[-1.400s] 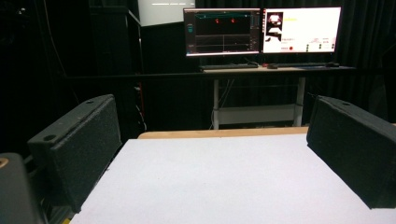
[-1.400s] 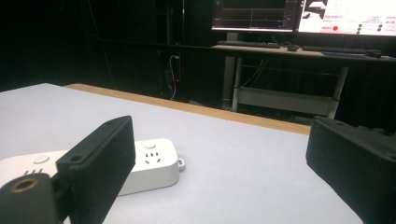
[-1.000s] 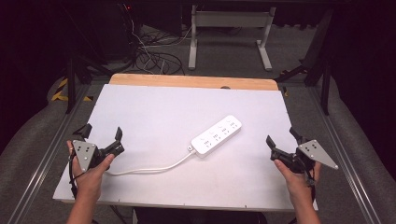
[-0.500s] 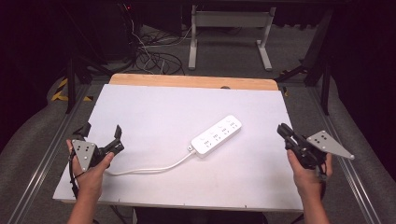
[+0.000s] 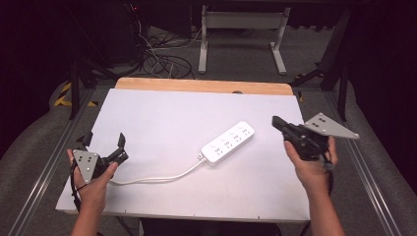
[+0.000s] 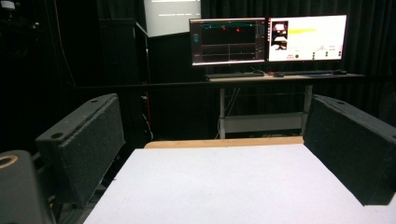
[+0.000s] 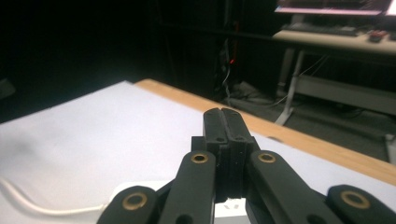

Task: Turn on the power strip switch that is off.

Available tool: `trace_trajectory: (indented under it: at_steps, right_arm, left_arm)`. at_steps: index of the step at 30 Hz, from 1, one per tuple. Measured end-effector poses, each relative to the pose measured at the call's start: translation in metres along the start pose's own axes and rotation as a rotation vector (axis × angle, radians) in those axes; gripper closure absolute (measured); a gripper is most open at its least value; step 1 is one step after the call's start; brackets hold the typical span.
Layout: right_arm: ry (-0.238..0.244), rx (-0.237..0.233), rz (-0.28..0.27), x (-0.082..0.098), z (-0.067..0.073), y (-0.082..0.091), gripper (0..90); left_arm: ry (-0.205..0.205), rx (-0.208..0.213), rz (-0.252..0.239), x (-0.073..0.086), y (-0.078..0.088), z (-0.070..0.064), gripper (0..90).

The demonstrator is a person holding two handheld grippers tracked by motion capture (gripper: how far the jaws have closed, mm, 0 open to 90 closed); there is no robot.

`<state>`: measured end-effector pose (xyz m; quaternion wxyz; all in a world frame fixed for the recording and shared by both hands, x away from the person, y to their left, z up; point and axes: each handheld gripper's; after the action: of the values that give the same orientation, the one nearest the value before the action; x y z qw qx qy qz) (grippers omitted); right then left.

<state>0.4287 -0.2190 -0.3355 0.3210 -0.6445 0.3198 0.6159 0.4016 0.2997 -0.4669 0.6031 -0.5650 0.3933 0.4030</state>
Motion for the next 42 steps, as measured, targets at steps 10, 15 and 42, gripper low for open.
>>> trace_trajectory:
  at_steps: [10, 15, 42]
  right_arm:
    - [-0.024, -0.107, 0.207, 0.023, 0.029, -0.072, 90.0]
    - [-0.005, -0.143, 0.391, 0.048, 0.048, -0.116, 90.0]
    - [0.006, -0.151, 0.673, 0.108, 0.071, -0.171, 90.0]
  left_arm:
    - [-0.009, 0.005, 0.007, 0.001, 0.002, 0.001, 5.7]
    - [-0.007, 0.008, 0.01, 0.001, 0.002, 0.0, 5.8]
    - [-0.001, 0.013, 0.014, 0.002, 0.002, 0.0, 6.5]
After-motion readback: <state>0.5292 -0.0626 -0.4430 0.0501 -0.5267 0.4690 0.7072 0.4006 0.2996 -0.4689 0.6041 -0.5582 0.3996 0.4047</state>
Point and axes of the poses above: each handheld gripper's, and its own axes: y roughly backward along the jaws, x roughly out of its underside, z roughly to its left, and after that the axes turned 14 degrees about -z, right-handed
